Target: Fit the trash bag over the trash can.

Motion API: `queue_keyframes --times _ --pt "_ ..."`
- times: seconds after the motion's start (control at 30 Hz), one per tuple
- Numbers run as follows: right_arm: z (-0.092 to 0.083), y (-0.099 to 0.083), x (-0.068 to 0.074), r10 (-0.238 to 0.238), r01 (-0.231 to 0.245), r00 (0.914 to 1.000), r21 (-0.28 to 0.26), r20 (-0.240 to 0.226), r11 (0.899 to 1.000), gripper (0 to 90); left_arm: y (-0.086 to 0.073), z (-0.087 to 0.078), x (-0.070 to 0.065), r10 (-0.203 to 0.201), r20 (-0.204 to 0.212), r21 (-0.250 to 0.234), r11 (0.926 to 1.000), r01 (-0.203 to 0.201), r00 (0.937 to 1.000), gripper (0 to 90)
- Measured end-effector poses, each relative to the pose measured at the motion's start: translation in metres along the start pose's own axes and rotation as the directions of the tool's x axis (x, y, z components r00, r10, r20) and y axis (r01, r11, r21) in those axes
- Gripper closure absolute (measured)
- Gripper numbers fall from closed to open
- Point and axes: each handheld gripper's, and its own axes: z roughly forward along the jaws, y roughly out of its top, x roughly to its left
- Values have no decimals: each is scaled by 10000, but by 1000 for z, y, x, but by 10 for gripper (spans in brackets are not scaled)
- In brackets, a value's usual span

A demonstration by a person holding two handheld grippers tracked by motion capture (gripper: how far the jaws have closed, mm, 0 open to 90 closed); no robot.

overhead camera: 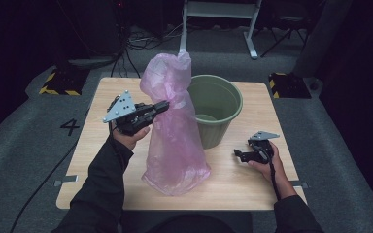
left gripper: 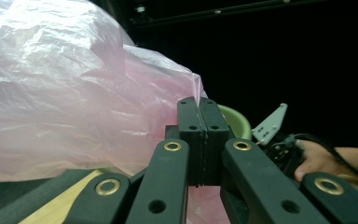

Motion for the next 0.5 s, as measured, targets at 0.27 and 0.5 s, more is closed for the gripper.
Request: queue_keyframes --times 0.27,0.5 --pt "0 0 0 -2 2 10000 0 3 10000 191 16 8 -16 408 706 -288 9988 -388 9967 896" --pt "0 0 0 -4 4 10000 -1 4 10000 191 27 6 -27 597 1331 -648 9966 -514 9893 896"
